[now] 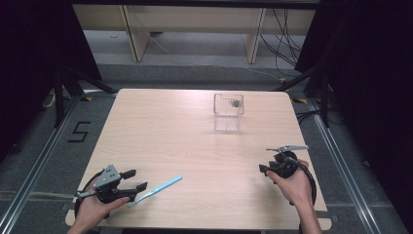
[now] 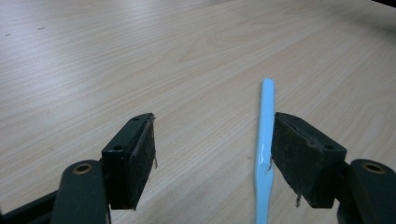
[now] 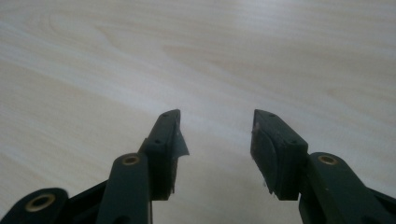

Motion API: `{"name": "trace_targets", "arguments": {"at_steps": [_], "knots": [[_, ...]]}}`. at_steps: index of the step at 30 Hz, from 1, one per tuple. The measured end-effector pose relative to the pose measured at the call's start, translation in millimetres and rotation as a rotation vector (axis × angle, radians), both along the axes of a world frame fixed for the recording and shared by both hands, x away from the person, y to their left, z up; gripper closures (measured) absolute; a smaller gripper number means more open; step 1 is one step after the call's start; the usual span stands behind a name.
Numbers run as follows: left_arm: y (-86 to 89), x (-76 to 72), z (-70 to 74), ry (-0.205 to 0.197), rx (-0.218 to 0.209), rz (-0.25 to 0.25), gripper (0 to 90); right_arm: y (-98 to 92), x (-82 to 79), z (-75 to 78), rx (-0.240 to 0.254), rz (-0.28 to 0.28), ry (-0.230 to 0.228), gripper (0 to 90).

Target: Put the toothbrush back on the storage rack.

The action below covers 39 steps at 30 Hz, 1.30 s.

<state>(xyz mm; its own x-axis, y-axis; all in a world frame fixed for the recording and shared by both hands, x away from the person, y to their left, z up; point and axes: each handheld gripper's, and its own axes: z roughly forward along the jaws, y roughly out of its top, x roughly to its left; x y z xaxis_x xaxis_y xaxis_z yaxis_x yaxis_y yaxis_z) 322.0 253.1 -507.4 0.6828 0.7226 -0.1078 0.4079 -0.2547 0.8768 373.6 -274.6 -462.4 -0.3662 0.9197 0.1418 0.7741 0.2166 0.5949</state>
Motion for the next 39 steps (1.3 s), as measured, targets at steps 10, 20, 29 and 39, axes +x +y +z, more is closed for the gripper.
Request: {"name": "trace_targets", "arguments": {"at_steps": [10,20,29,39], "knots": [[-11.8,6.5,20.4,0.063,0.104,-0.057,34.1,20.1,-9.2,0.4,-0.078,0.048,0.066,54.8],[-33.4,27.1,45.7,0.334,0.416,-0.214,38.8,44.0,-4.0,5.9,-0.137,0.145,0.120,54.8],[-64.9,37.3,48.0,0.372,0.601,-0.318,46.4,50.5,-2.1,7.7,-0.160,0.177,0.144,55.1],[-84.7,41.2,36.0,0.420,0.672,-0.365,54.5,55.4,-2.0,8.1,-0.154,0.186,0.161,54.6]]}}
